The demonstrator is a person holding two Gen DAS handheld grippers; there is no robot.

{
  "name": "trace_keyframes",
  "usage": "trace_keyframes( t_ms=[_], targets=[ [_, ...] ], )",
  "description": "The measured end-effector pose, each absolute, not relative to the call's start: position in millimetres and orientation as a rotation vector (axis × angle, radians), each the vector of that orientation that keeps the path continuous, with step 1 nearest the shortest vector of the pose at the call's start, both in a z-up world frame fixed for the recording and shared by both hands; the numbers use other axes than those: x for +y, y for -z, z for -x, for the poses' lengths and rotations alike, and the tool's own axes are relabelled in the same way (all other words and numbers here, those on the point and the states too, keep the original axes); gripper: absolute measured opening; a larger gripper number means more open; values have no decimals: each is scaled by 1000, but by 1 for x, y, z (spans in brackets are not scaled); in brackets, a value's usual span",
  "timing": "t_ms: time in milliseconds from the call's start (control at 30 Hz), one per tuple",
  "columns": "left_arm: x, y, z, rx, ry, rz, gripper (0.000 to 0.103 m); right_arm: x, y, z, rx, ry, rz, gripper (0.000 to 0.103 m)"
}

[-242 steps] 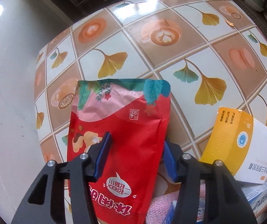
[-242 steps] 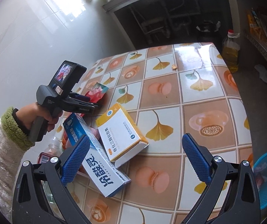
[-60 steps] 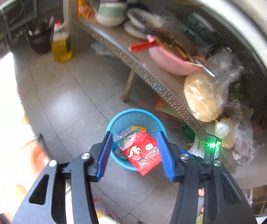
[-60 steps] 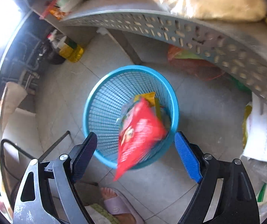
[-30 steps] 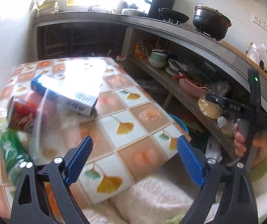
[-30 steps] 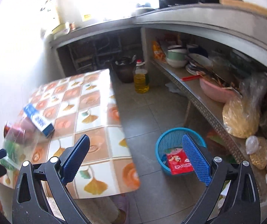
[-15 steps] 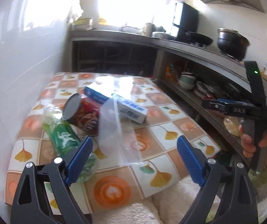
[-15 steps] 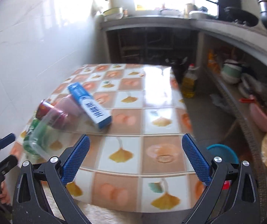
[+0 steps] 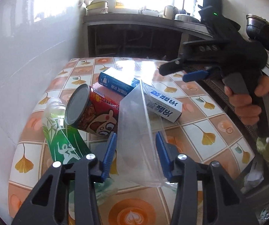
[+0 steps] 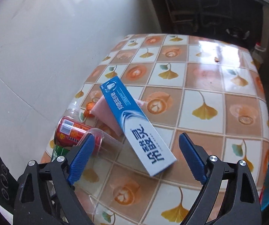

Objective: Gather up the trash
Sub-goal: 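Grasp the clear plastic container with the left tool while the right tool grasps the blue toothpaste box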

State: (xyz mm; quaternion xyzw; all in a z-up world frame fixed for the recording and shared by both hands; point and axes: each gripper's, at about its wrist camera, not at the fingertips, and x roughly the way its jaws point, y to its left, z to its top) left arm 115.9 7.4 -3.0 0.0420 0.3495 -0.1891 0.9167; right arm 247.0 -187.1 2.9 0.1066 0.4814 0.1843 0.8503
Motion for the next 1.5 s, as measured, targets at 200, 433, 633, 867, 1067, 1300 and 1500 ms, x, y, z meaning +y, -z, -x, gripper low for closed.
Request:
trace_keyframes(
  t_ms=[200,433,633,867,1067,1300,1500],
  targets=[
    [1,12,-123,745,347,-150,25,-154,27,-301,1142,-457,-124,84],
    [3,16,-127,759,337,-155,8,-135,54,-328,1230,-498,-35,71],
    [-2,15,-124,760,352,-151,6,-150,56,-328,1229,-453,-59,53],
    [-10,11,-115,762,378,-133,6,-218,32,-294,1160,-297,-174,52],
    [-26,10,-107,755,405,-150,6,-288,20,-226,1098,-159,-318,52],
    [-42,8,-99,742,421,-194,6,-319,31,-155,1047,-84,-445,52],
    [-47,8,-98,730,420,-210,6,-317,42,-118,1020,-32,-494,52]
  ],
)
